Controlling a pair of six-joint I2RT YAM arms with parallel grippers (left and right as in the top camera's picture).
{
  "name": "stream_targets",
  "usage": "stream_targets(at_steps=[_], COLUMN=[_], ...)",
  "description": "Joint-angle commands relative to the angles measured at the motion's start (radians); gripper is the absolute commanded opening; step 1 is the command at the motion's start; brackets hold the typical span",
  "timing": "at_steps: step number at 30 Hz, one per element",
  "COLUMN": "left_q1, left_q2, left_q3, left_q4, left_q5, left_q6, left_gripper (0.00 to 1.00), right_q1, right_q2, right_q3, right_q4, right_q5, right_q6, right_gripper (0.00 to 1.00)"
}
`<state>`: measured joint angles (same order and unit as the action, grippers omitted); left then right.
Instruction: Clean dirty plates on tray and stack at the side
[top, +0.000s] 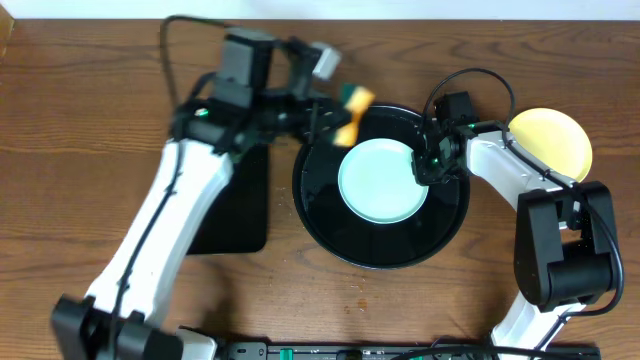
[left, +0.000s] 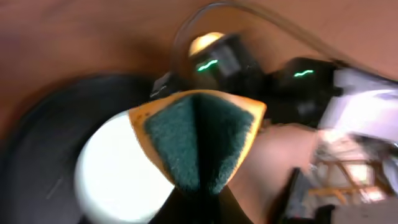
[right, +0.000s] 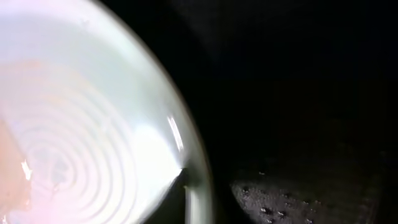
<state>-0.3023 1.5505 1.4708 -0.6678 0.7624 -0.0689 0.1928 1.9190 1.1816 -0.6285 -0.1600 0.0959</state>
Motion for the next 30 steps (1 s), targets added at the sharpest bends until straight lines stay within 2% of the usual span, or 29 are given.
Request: stream_targets(at_steps=[1,4,7,12,13,18,22,27,30], left_q1=[0.041,0.081,0.123,0.188,0.203,0.264,0.299,0.32,0.321], left_q2=[0.024,0.026,0.026,0.027,0.028,0.03,0.031,0.031,0.031], left_q3=[-0.018,-0.04,-0.081,-0.156,-0.17,-0.241,-0.306,-0.381,-0.407], left_q4=[-0.129,-0.256,-0.305,-0.299,-0.297,-0.238,-0.165,-0.09,-0.063], left_q5=[-0.402,-0.644,-0.748,-0.756,-0.756,-0.756,-0.756,-0.756,-0.751], left_q6=[-0.008,-0.049,-0.097,-0.113,-0.113,-0.112,-0.113,-0.113,-0.113], left_gripper=[0.08,0.08,0.08,0.09,0.12,0.13,0.13,0.13,0.13], right_q1=[0.005,0.005,0.007,0.055,0.076,0.2,0.331,0.551,0.659], right_q2=[0.014,-0.01,-0.095,-0.321,-0.371,-0.521,-0.569,-0.558,-0.541], right_q3=[-0.016,-0.002,0.026,0.031,0.031,0.03,0.03,0.03,0.03], right_q4=[0.004,0.0,-0.016,-0.016,-0.023,-0.049,-0.058,-0.046,-0.012], right_q5=[-0.002,0.0,0.042,0.263,0.328,0.589,0.82,1.265,1.458], right_q6=[0.0,0.0,0.01,0.019,0.018,-0.009,-0.008,-0.008,-0.024], right_gripper=[0.01,0.01,0.01,0.01,0.01,0.01,0.01,0.01,0.01])
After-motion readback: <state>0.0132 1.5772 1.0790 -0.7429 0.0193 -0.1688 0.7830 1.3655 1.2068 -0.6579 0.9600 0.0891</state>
